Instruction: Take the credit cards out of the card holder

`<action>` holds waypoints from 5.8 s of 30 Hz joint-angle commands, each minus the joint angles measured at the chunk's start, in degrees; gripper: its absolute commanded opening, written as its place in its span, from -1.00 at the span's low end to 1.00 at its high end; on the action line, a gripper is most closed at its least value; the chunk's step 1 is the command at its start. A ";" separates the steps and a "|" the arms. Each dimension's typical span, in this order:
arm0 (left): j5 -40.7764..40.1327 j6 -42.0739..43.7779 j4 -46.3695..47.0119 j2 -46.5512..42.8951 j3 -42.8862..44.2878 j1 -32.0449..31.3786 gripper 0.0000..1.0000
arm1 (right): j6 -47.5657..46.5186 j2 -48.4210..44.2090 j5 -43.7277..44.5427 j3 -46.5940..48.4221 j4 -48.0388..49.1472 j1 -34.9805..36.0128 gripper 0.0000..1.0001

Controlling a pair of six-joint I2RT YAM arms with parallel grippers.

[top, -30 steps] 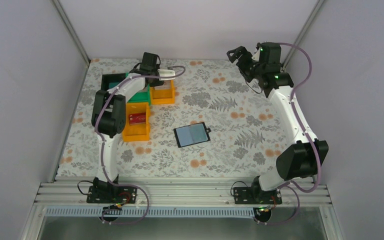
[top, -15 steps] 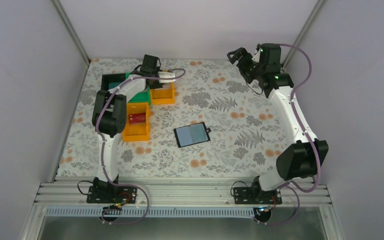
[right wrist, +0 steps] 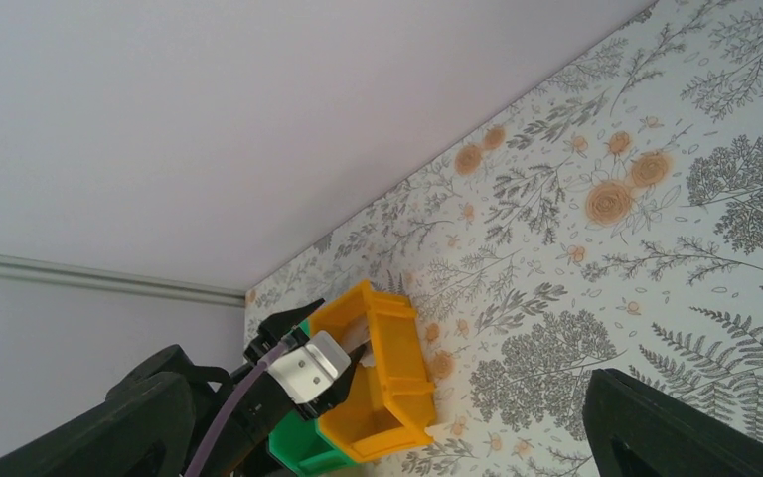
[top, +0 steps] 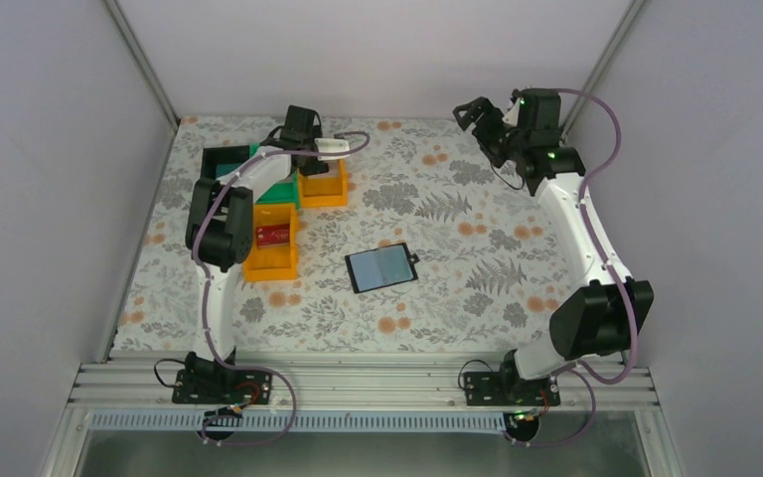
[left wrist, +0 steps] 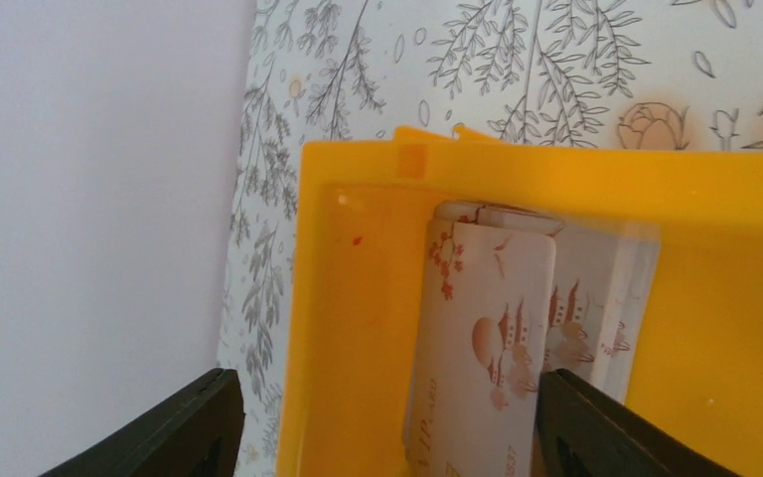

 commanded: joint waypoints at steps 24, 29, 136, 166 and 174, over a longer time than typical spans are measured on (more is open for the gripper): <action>22.41 -16.35 -40.54 -22.43 3.52 -4.85 0.86 | -26.02 20.94 -0.67 -6.66 -16.86 18.30 -0.04; 22.71 -14.06 -36.16 -35.09 -23.34 -10.76 0.56 | -27.74 26.27 -3.38 -8.99 -15.15 22.15 -0.34; 48.13 -0.52 -46.90 -21.07 -8.19 -2.26 1.00 | -49.75 11.51 -10.88 -1.03 -24.47 22.01 -0.92; 33.33 -43.23 -9.92 -14.41 -28.01 -6.56 0.59 | -23.69 13.99 15.23 -5.29 -23.41 15.01 0.09; 33.85 -46.79 -8.37 -12.93 -27.82 -6.17 0.34 | -18.64 16.00 -14.01 -11.11 -6.28 18.02 -0.12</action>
